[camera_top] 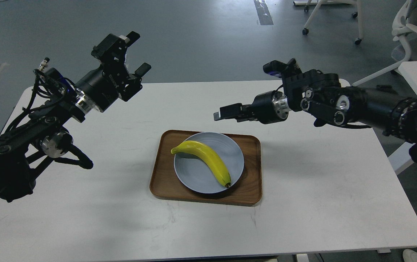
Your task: Place banana on plate with both arms
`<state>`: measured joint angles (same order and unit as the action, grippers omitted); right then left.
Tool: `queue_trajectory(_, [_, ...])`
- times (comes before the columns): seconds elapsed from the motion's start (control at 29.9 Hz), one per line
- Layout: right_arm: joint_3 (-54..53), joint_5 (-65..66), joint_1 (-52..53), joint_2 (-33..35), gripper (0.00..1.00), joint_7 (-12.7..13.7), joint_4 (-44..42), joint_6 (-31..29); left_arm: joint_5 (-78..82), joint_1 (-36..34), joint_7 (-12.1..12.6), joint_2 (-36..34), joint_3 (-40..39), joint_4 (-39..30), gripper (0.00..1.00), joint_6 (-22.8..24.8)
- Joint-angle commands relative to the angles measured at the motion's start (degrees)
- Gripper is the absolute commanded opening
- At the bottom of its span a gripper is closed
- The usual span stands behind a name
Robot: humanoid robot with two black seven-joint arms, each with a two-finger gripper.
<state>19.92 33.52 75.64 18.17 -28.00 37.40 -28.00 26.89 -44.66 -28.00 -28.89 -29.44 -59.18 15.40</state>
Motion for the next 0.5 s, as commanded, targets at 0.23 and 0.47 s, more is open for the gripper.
queue_trajectory(0.23, [-26.5,-16.2,-20.1,14.2,0.99,0.0,3.8,0.0,-0.3,2.5,0.0,2.2,-0.4,0.7,0.98,0.0])
queue_trajectory(0.47, [-38.1,-19.4,-29.0,10.8,1.00,0.0,1.4,0.0,-0.9,8.7,0.0,7.5,-6.8,3.6,0.98,0.0])
